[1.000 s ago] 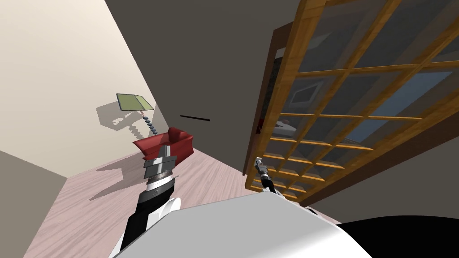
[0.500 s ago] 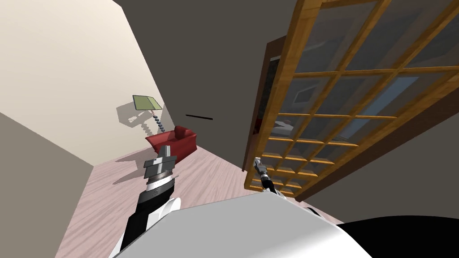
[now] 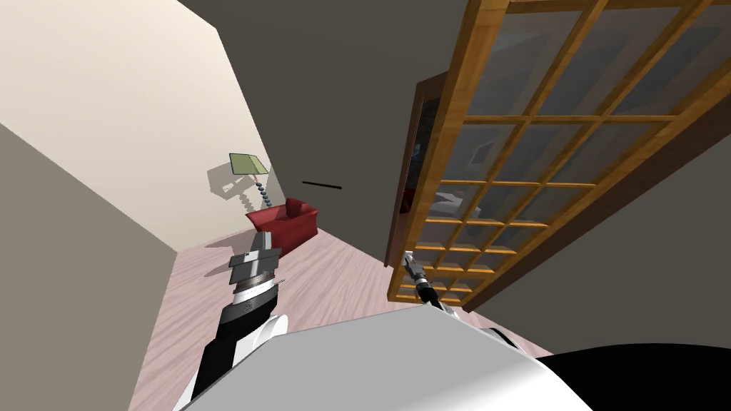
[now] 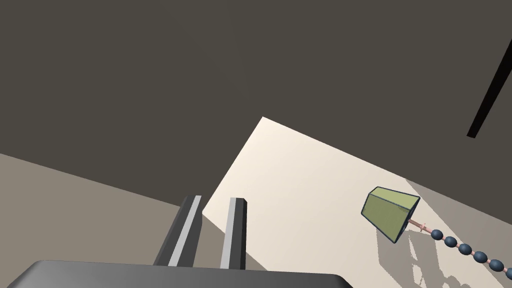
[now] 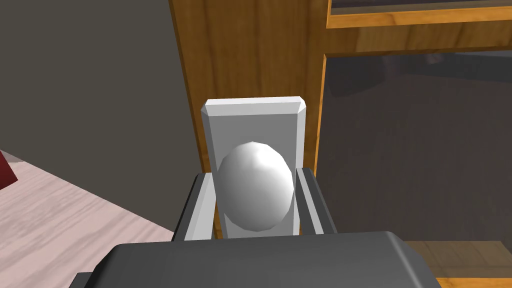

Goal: Pull the door open

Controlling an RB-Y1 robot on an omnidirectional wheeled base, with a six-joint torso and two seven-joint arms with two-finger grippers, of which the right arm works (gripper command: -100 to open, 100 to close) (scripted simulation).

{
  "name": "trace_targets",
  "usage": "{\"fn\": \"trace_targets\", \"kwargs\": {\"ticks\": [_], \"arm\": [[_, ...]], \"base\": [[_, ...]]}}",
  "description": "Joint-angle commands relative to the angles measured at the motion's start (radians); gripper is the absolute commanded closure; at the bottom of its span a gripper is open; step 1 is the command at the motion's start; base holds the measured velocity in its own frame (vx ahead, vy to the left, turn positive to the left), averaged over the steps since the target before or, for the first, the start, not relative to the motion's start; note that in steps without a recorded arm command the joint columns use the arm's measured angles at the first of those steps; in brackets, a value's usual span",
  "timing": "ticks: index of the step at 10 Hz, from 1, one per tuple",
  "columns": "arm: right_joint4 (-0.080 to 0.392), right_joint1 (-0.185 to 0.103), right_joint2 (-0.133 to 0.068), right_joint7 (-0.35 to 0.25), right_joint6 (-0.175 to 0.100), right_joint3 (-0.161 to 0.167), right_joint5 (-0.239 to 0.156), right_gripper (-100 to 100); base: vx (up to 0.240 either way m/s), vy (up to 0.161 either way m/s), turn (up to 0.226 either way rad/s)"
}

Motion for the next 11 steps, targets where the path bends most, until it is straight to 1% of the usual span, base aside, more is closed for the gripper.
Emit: {"fn": "trace_targets", "kwargs": {"ticks": [1, 2, 3, 4, 6, 7, 8, 10, 11], "arm": [[-0.026, 0.02, -0.006, -0.022, 0.001, 0.016, 0.016, 100], [-0.023, 0.016, -0.002, -0.012, 0.002, 0.011, 0.01, 100], [-0.028, 0.031, -0.012, -0.04, -0.014, 0.032, 0.033, 100], [-0.029, 0.033, -0.016, -0.047, -0.019, 0.037, 0.039, 100], [-0.032, 0.045, -0.03, -0.076, -0.041, 0.057, 0.061, 100], [-0.032, 0.045, -0.03, -0.076, -0.041, 0.057, 0.061, 100], [-0.036, 0.057, -0.044, -0.103, -0.063, 0.076, 0.083, 100], [-0.038, 0.066, -0.055, -0.125, -0.08, 0.091, 0.1, 100], [-0.028, 0.057, -0.052, -0.116, -0.076, 0.086, 0.094, 100]], "base": [[-0.239, -0.048, 0.057], [-0.107, -0.018, 0.026], [-0.169, -0.009, 0.068], [-0.196, -0.039, 0.052], [-0.199, -0.052, 0.045], [-0.155, -0.034, 0.024], [-0.187, -0.056, 0.051], [-0.223, -0.057, 0.051], [-0.1, -0.024, 0.017]]}}
